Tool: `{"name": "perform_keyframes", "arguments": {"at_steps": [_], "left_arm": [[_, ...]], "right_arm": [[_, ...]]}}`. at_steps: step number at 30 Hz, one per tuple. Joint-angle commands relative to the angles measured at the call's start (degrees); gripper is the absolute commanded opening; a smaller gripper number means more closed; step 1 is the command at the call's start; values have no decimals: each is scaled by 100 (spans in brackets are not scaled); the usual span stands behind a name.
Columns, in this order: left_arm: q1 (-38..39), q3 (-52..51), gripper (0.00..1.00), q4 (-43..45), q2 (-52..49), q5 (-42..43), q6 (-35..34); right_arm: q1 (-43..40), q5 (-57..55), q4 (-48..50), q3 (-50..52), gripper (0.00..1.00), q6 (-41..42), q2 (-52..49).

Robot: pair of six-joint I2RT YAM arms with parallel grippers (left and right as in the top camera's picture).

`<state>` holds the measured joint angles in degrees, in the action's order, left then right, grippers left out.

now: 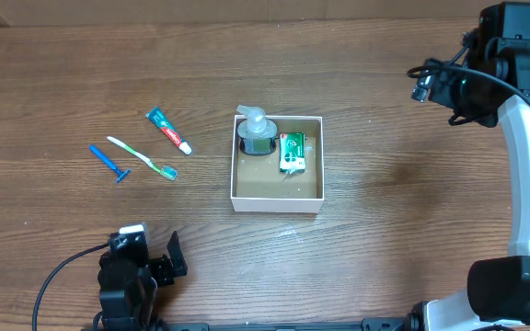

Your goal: Pack container

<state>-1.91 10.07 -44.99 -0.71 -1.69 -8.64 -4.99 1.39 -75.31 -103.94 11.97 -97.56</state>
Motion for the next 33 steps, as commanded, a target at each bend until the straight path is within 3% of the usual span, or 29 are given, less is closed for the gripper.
{"name": "perform_keyframes", "arguments": {"at_steps": [1, 7, 28, 30, 33], "left_arm": [[-33, -4, 100, -4, 31, 68, -52], [-31, -4, 100, -4, 31, 68, -52], [-33, -4, 100, 116, 31, -254, -37], [-31, -4, 100, 293, 31, -66, -138], [-31, -4, 100, 535, 31, 876, -820]], "right_arm": [[-81, -459, -26, -129, 100, -155, 111], [-87, -951, -24, -129, 100, -157, 111], [-87, -929, 17, -129, 100, -155, 111], [-87, -929, 15, -129, 100, -155, 111], [-87, -929, 17, -129, 100, -155, 111]]}}
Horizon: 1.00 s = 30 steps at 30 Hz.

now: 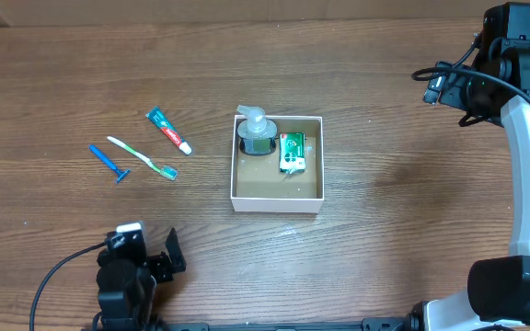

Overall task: Pack container
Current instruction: 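Move the left gripper to the Colgate toothpaste tube and grasp it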

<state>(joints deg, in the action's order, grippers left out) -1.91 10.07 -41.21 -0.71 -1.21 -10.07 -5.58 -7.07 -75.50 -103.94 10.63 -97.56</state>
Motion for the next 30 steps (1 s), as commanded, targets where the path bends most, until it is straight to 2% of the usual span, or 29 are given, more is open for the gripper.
{"name": "perform_keyframes", "arguments": {"at_steps": [1, 5, 9, 15, 20, 22, 24, 30], "left_arm": [[-33, -9, 100, 332, 31, 876, -817], [-31, -11, 100, 1003, 31, 1128, -1552], [-33, 20, 100, 1971, 22, 1996, -1309], [-33, 787, 100, 2159, -726, 1967, -1156], [-33, 2129, 100, 1580, -2618, 1978, -584], [-33, 3176, 100, 942, -3840, 2037, -195], [-33, 3926, 100, 459, -4623, 2037, 79], [-33, 5595, 100, -509, -6402, 2035, 756]], "right_arm": [[-28, -83, 37, -129, 100, -22, 111], [-28, -83, 35, -129, 100, -22, 111], [-28, -83, 35, -129, 100, -22, 111], [-28, -83, 35, -129, 100, -22, 111], [-28, -83, 37, -129, 100, -22, 111], [-28, -83, 35, -129, 100, -22, 111], [-28, -83, 35, -129, 100, -22, 111], [-28, -83, 35, -129, 100, -22, 111]]}}
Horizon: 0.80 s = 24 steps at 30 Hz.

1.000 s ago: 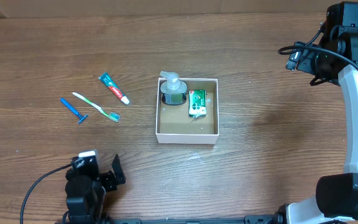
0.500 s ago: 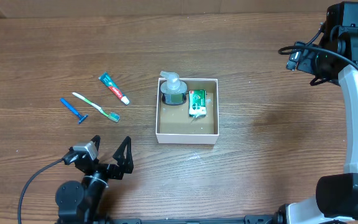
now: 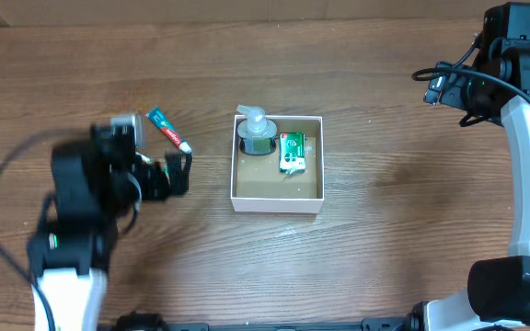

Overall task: Pack container
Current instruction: 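Move the left gripper to the Colgate toothpaste tube and grasp it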

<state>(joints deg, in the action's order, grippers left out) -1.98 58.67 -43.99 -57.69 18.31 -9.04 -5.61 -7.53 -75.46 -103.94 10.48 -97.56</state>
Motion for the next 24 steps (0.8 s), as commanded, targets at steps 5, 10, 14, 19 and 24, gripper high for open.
{"name": "perform_keyframes", "arguments": {"at_steps": [5, 10, 14, 19, 24], "left_arm": [[-26, 986, 100, -129, -1600, 85, 717], [-26, 986, 100, 122, -2103, 76, 732], [-44, 986, 100, 586, -2221, -166, 719], [-114, 988, 100, 1104, -2671, -1045, -170], [-109, 999, 100, 1147, -3425, -1569, -1054]], "right_arm": [[-26, -37, 31, -129, 100, -7, 111], [-26, -37, 31, -129, 100, -7, 111], [-26, -37, 31, -129, 100, -7, 111], [-26, -37, 31, -129, 100, -7, 111], [-24, -37, 31, -129, 100, -7, 111]]}}
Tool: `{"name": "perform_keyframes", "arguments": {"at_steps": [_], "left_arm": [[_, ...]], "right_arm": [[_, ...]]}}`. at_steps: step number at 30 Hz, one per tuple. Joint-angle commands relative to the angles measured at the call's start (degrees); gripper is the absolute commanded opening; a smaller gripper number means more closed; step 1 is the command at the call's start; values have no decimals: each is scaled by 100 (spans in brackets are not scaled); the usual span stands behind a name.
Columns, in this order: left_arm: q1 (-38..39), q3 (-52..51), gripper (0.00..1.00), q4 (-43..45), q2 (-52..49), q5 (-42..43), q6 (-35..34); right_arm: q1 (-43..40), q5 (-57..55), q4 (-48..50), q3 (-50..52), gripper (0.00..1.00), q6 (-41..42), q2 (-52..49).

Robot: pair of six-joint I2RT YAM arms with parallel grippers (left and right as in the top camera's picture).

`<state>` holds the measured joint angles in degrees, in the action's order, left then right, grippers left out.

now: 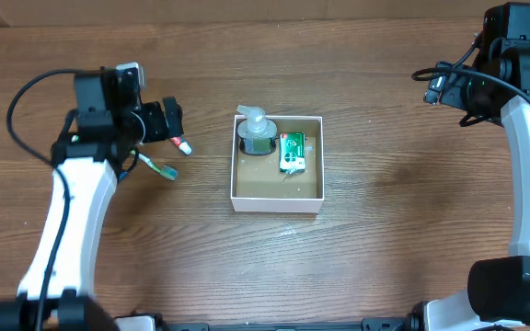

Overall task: Pack container
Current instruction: 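Move the left gripper to the Colgate toothpaste tube and grasp it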

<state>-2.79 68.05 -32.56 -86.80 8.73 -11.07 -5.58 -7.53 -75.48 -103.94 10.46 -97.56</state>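
A white open box [277, 204] stands mid-table. Inside it, a clear pump bottle with green soap [256, 131] is upright in the back left corner, and a green packet [291, 153] lies beside it. Left of the box, my left gripper [167, 124] hovers open over the toothpaste tube, of which only the white cap end [184, 145] shows. The toothbrush's green-blue head [166, 170] pokes out from under the left arm. The blue razor is hidden under that arm. My right gripper [431, 87] is raised at the far right; its jaws are not discernible.
The right arm's white links [527, 165] run down the right edge of the wooden table [385, 230]. The left arm [67, 221] stretches from the front left corner up to the toiletries.
My left gripper has moved from just left of the box's front, near the toothbrush, farther back to sit over the toothpaste tube. The right arm, the box and its contents have not moved.
At first my left arm was folded at the table's front edge, with toothpaste, toothbrush and razor lying uncovered left of the box. The right arm shifted slightly, then stayed. The left arm then reached over the toothbrush and razor, and now over the toothpaste.
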Motion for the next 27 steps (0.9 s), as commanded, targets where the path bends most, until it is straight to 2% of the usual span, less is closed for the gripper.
{"name": "perform_keyframes", "arguments": {"at_steps": [1, 6, 14, 27], "left_arm": [[-20, 61, 100, 46, -656, -621, -970], [26, 61, 100, 369, -1165, -586, -1381], [92, 61, 99, 802, -1683, -811, -1537], [98, 61, 96, 955, -2356, -815, -1620]], "right_arm": [[-28, -37, 33, -129, 100, -4, 111], [-28, -37, 35, -129, 100, -4, 111], [-28, -37, 33, -129, 100, -4, 111], [-28, -37, 33, -129, 100, -4, 111]]}}
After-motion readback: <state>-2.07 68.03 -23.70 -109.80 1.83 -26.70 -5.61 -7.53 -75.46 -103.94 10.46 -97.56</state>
